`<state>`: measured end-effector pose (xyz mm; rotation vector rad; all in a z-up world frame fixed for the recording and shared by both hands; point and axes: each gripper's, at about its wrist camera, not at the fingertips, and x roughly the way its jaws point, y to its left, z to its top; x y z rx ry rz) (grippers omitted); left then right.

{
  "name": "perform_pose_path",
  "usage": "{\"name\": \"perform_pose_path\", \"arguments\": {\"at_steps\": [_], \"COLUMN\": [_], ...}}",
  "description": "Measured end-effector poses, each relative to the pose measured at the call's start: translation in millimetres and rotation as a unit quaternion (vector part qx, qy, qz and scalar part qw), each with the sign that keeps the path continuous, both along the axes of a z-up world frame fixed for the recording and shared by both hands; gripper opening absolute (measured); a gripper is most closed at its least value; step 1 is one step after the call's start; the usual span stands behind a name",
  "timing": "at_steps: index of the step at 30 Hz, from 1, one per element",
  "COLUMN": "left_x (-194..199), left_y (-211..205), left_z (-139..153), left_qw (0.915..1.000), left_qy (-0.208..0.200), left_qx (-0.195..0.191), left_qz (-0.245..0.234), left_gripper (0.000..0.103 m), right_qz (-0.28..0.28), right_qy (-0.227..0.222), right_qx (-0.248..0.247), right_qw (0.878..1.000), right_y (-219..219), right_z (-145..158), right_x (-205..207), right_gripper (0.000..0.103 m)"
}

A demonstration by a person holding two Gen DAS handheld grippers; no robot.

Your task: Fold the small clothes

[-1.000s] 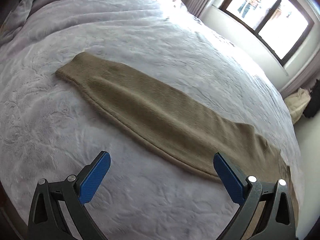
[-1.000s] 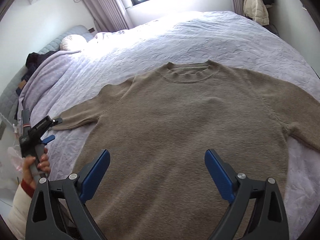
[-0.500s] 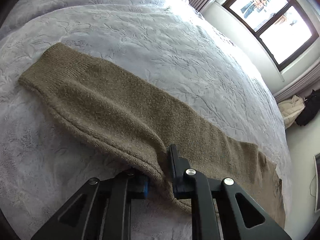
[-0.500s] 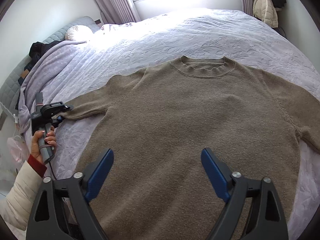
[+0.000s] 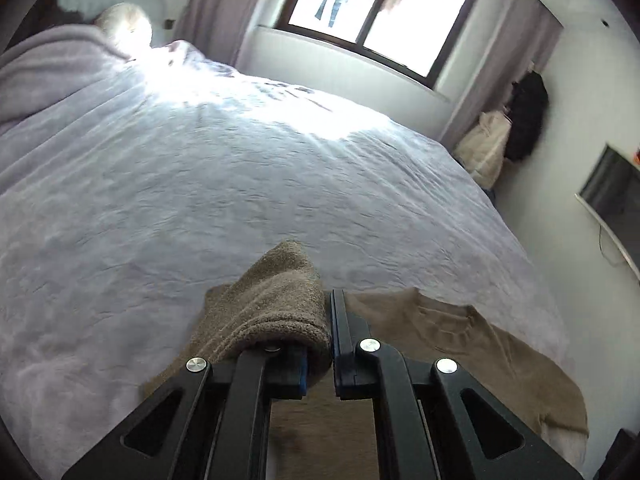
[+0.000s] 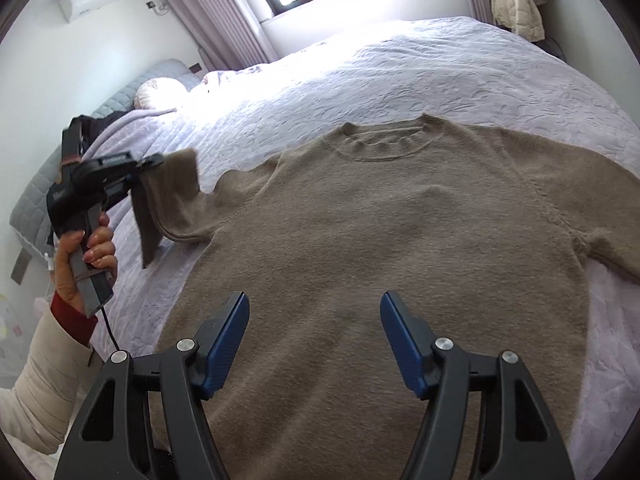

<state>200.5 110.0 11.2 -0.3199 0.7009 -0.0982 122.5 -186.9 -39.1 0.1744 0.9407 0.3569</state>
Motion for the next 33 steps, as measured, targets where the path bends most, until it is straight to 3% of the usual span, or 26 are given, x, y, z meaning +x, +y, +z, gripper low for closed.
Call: {"name": "perform_pose_path", "arguments": {"at_steps": [5, 8, 10, 13, 15, 16, 19, 22, 25, 28, 30, 33], "left_x": [12, 6, 2, -8, -17, -21, -33, -50, -67, -81, -86, -87], "left_y": [-128, -189, -208, -206, -205, -202, -187, -151, -105, -58, -33, -3], "left_z": [-24, -60, -85, -96, -87, -81, -65, -53, -50, -59, -71, -96], "left_qw": [0.9919, 0.9771, 0.9662, 0.9611, 0.9615, 0.9621, 0.9635, 0.9744, 0.9837, 0.9869, 0.9862, 0.9842], "left_qy": [0.035, 0.069, 0.097, 0.095, 0.084, 0.078, 0.071, 0.063, 0.063, 0.077, 0.094, 0.138], "left_qx": [0.07, 0.146, 0.188, 0.215, 0.215, 0.214, 0.212, 0.182, 0.153, 0.141, 0.136, 0.104], "left_qz": [-0.1, -0.138, -0.148, -0.146, -0.149, -0.149, -0.147, -0.116, -0.069, -0.018, 0.013, 0.041], "left_gripper": [0.009, 0.009, 0.016, 0.047, 0.083, 0.087, 0.087, 0.087, 0.087, 0.087, 0.087, 0.087], "right_qz": [-0.046, -0.068, -0.08, -0.093, -0.103, -0.107, -0.108, -0.08, -0.032, 0.04, 0.094, 0.174], "right_qy": [-0.014, -0.01, -0.006, 0.003, 0.011, 0.013, 0.015, 0.001, -0.024, -0.042, -0.055, -0.088], "right_qx": [-0.009, -0.004, -0.005, -0.011, -0.014, -0.014, -0.029, -0.062, -0.113, -0.157, -0.198, -0.276], "right_qw": [0.999, 0.998, 0.997, 0.996, 0.995, 0.994, 0.994, 0.995, 0.993, 0.986, 0.974, 0.941], "right_y": [-41, -65, -78, -92, -98, -101, -98, -78, -41, 11, 53, 118], "right_z": [5, 4, 1, -4, -6, -7, -5, 6, 20, 23, 17, -5], "right_x": [-4, -4, -6, -6, -3, -2, 6, 16, 30, 46, 54, 60], "right_gripper": [0.072, 0.072, 0.072, 0.072, 0.072, 0.072, 0.073, 0.073, 0.073, 0.073, 0.073, 0.073]}}
